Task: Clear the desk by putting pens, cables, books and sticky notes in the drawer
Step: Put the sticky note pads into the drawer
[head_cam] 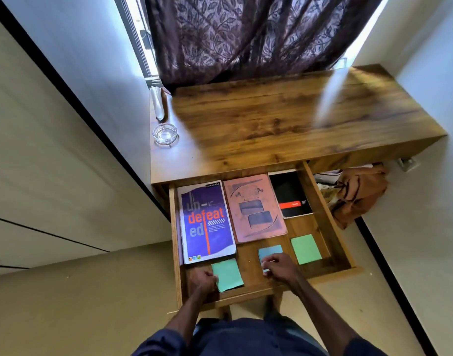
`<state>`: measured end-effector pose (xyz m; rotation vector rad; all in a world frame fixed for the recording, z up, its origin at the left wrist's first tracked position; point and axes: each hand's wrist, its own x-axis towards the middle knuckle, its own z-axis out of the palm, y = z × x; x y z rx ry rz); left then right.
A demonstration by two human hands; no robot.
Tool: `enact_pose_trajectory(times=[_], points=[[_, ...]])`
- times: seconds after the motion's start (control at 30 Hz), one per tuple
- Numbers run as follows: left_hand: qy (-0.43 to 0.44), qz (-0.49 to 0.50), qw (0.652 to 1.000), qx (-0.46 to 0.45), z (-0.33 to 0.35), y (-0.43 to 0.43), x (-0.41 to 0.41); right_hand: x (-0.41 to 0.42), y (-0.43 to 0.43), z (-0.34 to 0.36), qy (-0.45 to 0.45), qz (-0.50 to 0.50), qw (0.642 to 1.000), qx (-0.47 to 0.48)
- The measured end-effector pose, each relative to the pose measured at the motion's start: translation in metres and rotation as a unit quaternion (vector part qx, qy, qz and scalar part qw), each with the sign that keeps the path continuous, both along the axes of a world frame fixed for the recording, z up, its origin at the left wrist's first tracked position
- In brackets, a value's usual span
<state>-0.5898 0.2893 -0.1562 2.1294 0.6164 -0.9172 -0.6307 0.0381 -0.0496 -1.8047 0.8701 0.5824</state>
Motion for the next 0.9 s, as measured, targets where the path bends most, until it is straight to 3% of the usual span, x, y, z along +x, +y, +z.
enact_pose_trajectory(times=[0.63, 0.8, 0.9], points=[[-0.081, -0.058, 0.993, 0.056, 0.022, -0.005, -0.001, 0.001, -0.010, -0.003, -0.005, 0.044, 0.999, -0.011], [-0.161, -0.146, 0.971, 0.104, 0.032, -0.009, -0.009, 0.002, -0.014, 0.002, -0.007, 0.022, 1.000, 0.000], [-0.221, -0.195, 0.953, 0.064, 0.036, -0.026, -0.008, -0.002, -0.017, 0.001, -0.007, -0.012, 1.000, 0.012]])
